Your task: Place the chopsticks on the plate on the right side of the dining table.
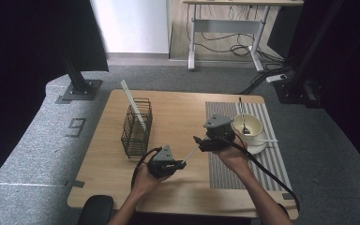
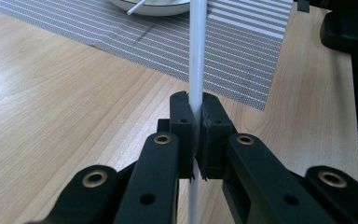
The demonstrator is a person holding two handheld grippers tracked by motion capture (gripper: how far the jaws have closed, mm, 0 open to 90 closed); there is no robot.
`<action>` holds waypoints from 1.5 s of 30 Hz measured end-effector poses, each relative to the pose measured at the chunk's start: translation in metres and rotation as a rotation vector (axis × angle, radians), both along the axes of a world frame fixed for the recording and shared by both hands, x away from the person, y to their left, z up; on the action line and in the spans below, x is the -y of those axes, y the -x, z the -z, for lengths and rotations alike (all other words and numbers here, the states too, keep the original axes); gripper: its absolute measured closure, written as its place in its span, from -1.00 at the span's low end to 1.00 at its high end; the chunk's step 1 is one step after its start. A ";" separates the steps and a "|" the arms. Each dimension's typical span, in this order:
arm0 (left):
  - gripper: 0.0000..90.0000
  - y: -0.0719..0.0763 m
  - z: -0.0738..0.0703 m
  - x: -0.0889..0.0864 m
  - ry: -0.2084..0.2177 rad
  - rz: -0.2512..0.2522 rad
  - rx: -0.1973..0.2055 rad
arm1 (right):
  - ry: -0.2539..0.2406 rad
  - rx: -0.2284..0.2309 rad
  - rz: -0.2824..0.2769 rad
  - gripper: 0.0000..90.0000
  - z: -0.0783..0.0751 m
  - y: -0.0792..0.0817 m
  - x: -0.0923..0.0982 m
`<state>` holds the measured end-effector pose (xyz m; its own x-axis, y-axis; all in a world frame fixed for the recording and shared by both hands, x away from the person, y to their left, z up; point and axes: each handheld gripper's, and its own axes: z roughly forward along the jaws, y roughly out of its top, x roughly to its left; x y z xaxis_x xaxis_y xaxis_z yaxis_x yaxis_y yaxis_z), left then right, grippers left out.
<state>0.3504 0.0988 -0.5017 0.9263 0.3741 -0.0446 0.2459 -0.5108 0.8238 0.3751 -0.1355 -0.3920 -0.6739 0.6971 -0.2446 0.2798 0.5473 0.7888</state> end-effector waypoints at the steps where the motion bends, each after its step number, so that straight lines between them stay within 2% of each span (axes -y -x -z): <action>1: 0.91 0.000 0.000 0.000 -0.002 0.000 0.000 | -0.001 -0.004 0.010 -0.64 0.002 -0.001 0.003; 11: 0.91 -0.001 0.001 -0.001 -0.028 0.010 0.007 | -0.005 -0.020 0.080 -0.62 0.020 -0.007 0.027; 18: 0.90 0.000 0.000 0.000 -0.035 0.019 0.013 | 0.002 -0.046 0.105 -0.61 0.037 -0.009 0.040; 30: 0.90 0.000 0.001 0.001 -0.059 0.040 0.012 | 0.011 -0.087 0.133 -0.56 0.065 -0.011 0.052; 35: 0.90 0.000 0.003 0.004 -0.077 0.052 0.004 | 0.014 -0.117 0.134 -0.54 0.077 -0.011 0.053; 38: 0.91 0.001 0.004 0.005 -0.088 0.062 -0.003 | 0.000 -0.128 0.113 -0.55 0.077 -0.009 0.053; 45: 0.91 0.002 0.005 0.007 -0.130 0.087 -0.010 | -0.062 -0.148 0.064 -0.58 0.061 -0.002 0.062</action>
